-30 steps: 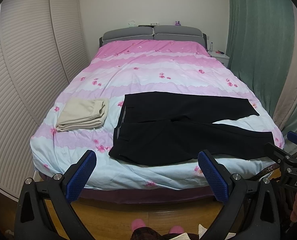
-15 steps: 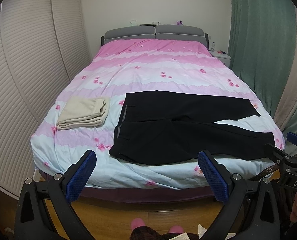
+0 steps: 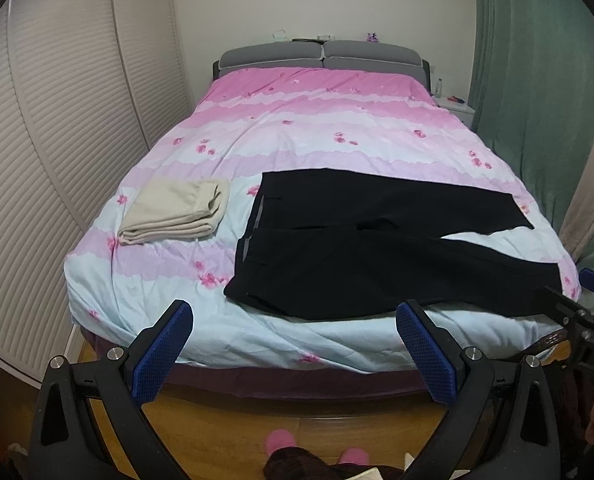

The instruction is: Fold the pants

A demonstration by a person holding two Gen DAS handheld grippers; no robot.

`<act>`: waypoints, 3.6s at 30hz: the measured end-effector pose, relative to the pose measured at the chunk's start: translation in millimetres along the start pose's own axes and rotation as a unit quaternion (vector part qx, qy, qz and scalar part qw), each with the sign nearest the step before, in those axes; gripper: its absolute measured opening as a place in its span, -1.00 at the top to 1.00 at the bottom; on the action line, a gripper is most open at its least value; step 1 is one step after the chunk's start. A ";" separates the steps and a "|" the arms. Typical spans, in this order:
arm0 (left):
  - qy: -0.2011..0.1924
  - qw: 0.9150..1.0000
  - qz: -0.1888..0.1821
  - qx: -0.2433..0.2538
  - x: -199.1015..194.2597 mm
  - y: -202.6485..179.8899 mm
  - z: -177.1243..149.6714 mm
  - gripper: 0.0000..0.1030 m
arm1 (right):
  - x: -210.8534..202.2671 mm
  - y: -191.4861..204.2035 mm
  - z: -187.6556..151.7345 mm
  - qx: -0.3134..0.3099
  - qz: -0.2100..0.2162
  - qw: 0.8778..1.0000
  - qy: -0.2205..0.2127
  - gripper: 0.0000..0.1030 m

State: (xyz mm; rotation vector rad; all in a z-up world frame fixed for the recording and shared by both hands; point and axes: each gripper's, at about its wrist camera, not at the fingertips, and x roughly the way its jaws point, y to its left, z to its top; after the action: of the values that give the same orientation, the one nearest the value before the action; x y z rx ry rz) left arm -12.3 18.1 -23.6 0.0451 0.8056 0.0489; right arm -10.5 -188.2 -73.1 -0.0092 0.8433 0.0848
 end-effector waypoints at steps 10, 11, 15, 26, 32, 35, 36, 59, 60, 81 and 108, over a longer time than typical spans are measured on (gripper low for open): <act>0.054 0.998 -0.004 -0.024 88.2 35.7 -19.3 -1.00 | 78.2 -12.1 -33.8 0.035 0.008 0.998 0.047 -0.98; 0.064 0.998 -0.004 -0.024 104.2 38.9 -18.8 -1.00 | 91.1 -14.3 -37.7 0.040 0.006 0.998 0.057 -0.98; 0.112 0.993 -0.004 -0.033 164.2 48.0 -18.6 -1.00 | 143.4 -24.6 -48.9 0.079 0.014 0.992 0.099 -0.98; 0.283 0.949 -0.049 -0.133 338.0 76.2 -28.3 -0.89 | 277.5 -33.9 -47.9 0.155 0.008 0.964 0.214 -0.90; 0.350 0.911 -0.088 -0.200 397.1 88.0 -45.7 -0.77 | 330.5 -36.8 -45.4 0.197 0.010 0.944 0.264 -0.74; 0.370 0.898 -0.108 -0.210 414.3 85.6 -48.0 -0.44 | 354.8 -38.2 -43.1 0.211 0.003 0.937 0.277 -0.51; 0.373 0.897 -0.110 -0.211 417.1 84.6 -47.4 -0.38 | 361.2 -39.4 -43.1 0.213 0.002 0.934 0.285 -0.27; 0.159 0.960 -0.141 -0.180 379.9 50.2 193.0 0.75 | 331.1 -52.5 160.7 0.169 0.074 0.972 0.149 0.75; 0.153 0.963 -0.131 -0.177 397.6 48.9 206.7 0.75 | 347.2 -53.5 174.1 0.170 0.078 0.971 0.150 0.75; 0.327 0.931 -0.018 -0.158 634.3 46.9 257.8 0.70 | 607.1 -61.8 288.4 0.123 0.084 0.935 0.320 0.16; 0.185 0.947 -0.201 0.169 379.0 -132.3 174.0 -0.55 | 327.3 -123.3 147.1 0.094 -0.027 0.964 0.246 -0.46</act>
State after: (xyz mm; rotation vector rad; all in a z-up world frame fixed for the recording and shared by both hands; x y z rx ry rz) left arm 379.0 -94.6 -183.8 0.1990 1.1797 -0.4806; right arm 325.5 -281.5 -222.7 0.1296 1.3458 -0.0534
